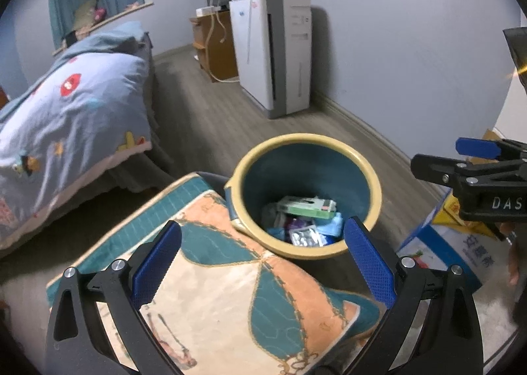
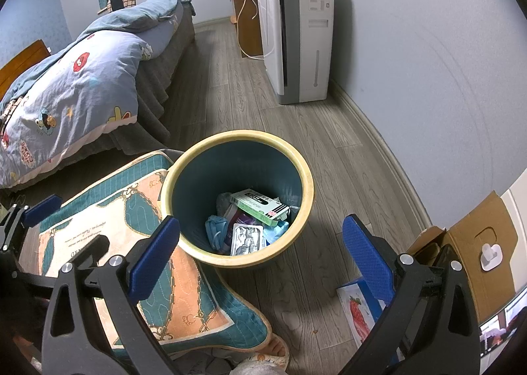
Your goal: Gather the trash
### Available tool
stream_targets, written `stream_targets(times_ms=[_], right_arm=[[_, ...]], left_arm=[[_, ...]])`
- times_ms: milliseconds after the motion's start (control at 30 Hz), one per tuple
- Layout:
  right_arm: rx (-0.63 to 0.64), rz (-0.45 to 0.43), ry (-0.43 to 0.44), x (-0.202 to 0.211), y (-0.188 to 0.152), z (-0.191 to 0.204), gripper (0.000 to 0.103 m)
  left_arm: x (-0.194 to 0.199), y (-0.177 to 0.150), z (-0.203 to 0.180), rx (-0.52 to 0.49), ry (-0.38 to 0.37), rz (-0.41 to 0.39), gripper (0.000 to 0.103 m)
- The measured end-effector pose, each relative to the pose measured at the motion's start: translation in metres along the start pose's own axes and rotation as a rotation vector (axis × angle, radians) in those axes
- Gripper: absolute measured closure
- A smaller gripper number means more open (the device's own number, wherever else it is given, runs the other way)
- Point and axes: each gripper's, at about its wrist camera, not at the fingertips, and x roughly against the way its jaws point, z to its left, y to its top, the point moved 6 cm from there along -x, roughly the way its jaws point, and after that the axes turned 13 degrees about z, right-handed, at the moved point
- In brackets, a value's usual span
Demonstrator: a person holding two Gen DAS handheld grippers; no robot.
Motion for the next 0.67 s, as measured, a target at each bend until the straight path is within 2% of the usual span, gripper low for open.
stream_targets(times_ms=[167,400,667], right_arm=[[-0.002,0.001,0.000,0.000,-0.002,0.000,0.006],[0.001,0.000,-0.002,0.001,-0.004,0.000,0.006],[-0.010,0.002,-0.002,0.001,-0.008,0.003,0.006]], left_arm=[[0.001,-0.001,0.003,0.025,0.017,0.006,0.005],[0.004,-0.002,-0.007,-0.025,0.014,-0.015,0.005],[-0.001,-0.002,-0.010,-0.045,0.030,0.009,0.005]])
